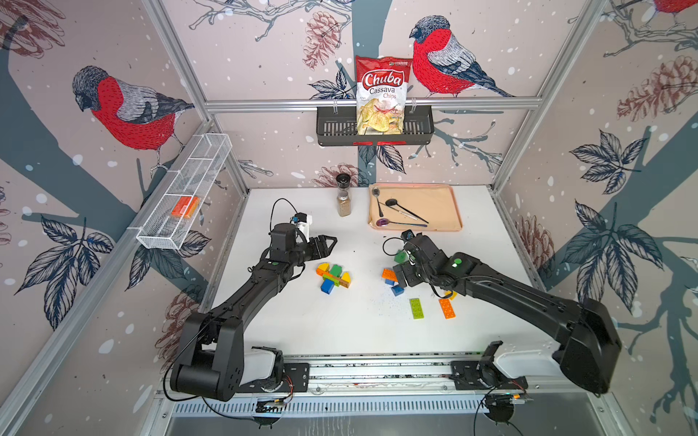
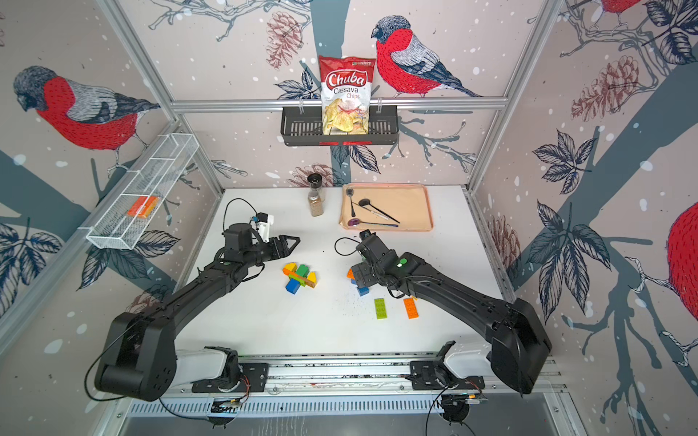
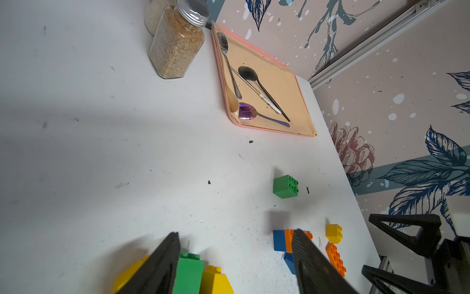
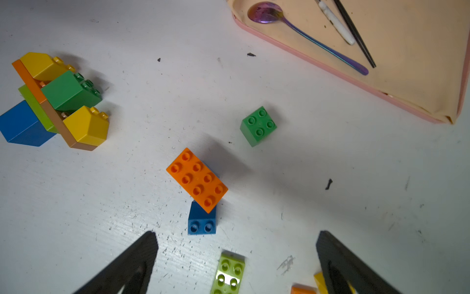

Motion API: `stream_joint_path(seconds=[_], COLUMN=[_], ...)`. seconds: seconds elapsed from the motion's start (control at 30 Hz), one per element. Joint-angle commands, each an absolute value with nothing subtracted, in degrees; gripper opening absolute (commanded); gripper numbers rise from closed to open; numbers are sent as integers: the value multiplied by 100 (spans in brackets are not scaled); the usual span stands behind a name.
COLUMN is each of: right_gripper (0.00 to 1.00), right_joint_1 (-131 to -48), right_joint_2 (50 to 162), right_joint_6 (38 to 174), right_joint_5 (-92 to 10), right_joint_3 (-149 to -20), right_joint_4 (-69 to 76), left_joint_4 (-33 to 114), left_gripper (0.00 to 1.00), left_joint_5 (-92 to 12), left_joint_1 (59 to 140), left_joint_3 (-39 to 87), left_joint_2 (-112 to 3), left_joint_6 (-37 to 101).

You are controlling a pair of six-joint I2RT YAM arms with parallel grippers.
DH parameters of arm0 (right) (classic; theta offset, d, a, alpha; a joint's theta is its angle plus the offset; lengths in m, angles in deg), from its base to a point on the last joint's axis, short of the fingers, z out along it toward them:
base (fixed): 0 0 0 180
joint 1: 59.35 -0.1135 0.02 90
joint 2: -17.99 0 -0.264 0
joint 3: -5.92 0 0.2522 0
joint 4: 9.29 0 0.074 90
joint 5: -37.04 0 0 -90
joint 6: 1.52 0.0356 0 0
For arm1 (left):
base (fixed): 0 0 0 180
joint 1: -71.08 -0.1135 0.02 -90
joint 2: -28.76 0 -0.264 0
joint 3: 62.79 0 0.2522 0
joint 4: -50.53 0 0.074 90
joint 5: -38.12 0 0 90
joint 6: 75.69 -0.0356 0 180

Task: Assemble a fork with lego
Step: Pick up the lego brick from the center of the board.

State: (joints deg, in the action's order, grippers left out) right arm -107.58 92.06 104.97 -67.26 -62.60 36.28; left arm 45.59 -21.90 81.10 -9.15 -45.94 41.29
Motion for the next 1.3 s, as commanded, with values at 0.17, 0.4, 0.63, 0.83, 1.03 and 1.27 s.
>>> stream_joint_path(seconds=[0.17,0.4,0.63,0.83,1.03,1.27], right_gripper=[98,82,71,61,54,49], right_joint_1=[-10506,-10522,-10541,-10529,-10522,-10540], right_joint_2=[8690,9208,9653,10144,10571,10900], right_joint_6=[11898,12412,12453,12316,12135,12091], right_joint_5=[-5685,-5274,-5159,-5296,-5342,-5441], right_joint_3=[-5683,-5175,-5081,-5347,-5656,-5852], right_joint_4=[3836,4064,3927,3910,4110,4396], left_joint_4=[4913,5026,5034,5012,5021,5008], left_gripper=[69,68,68,68,68,68], left_joint_5=[-2022,-1885,-1847,-1823,-1807,-1791], left_joint_1=[8107,8107,8111,8109,8111,8110], left_joint_3=[-972,-952,-957,-909,-898,-884], left_joint_2=[-4634,-4832,-4909,-4990,-5085,-5122], left_joint_6=[4153,4271,4295,4288,4289,4269])
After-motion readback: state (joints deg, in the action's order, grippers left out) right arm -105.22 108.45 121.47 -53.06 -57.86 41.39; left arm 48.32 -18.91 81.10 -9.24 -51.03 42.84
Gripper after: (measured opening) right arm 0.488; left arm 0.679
